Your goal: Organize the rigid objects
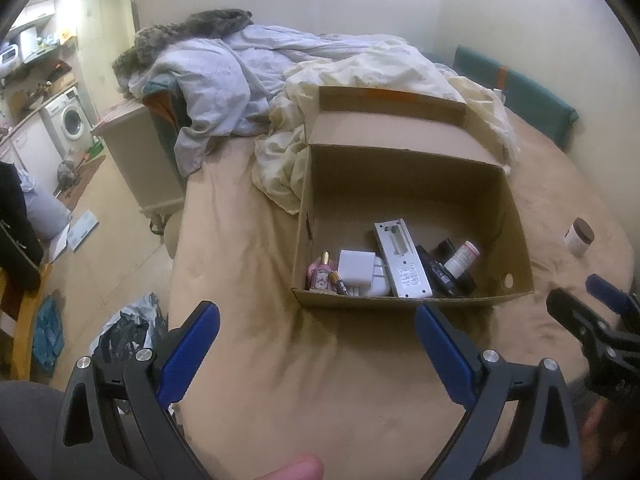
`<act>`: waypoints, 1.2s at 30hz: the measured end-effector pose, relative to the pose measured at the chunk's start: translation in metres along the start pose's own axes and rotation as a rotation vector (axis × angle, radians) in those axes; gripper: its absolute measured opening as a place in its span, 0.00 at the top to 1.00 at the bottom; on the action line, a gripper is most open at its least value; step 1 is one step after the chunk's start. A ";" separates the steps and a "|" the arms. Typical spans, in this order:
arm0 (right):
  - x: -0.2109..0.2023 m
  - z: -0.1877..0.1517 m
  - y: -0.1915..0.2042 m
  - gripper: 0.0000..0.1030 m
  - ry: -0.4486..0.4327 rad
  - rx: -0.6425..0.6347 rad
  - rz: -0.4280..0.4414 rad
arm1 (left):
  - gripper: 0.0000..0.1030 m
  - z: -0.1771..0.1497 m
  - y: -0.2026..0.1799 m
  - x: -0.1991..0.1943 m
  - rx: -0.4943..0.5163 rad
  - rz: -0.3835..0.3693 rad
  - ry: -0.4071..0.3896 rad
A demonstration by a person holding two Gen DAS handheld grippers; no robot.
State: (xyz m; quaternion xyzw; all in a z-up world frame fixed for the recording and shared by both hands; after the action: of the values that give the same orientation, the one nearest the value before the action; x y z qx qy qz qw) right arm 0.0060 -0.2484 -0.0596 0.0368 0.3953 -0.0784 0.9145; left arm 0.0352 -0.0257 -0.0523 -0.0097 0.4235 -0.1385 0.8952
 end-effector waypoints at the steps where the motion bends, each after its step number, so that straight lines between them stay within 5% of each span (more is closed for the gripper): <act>1: 0.000 0.000 0.000 0.00 0.000 0.001 0.001 | 0.05 0.000 0.000 0.000 0.001 -0.002 0.001; 36: 0.000 0.000 0.000 0.00 0.003 -0.002 0.000 | 0.05 -0.001 -0.003 0.002 0.001 -0.002 0.006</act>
State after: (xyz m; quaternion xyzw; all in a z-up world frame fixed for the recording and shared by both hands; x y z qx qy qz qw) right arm 0.0062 -0.2484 -0.0597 0.0360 0.3965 -0.0781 0.9140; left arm 0.0348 -0.0293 -0.0543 -0.0095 0.4260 -0.1396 0.8939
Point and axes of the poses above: each gripper's, at about its wrist camera, not at the fingertips, and x roughly the way its jaws point, y to its left, z to its top, the point moved 1 cm from there along x, roughly the way its jaws point, and after that the axes turned 12 degrees about -z, right-handed, at the moved point
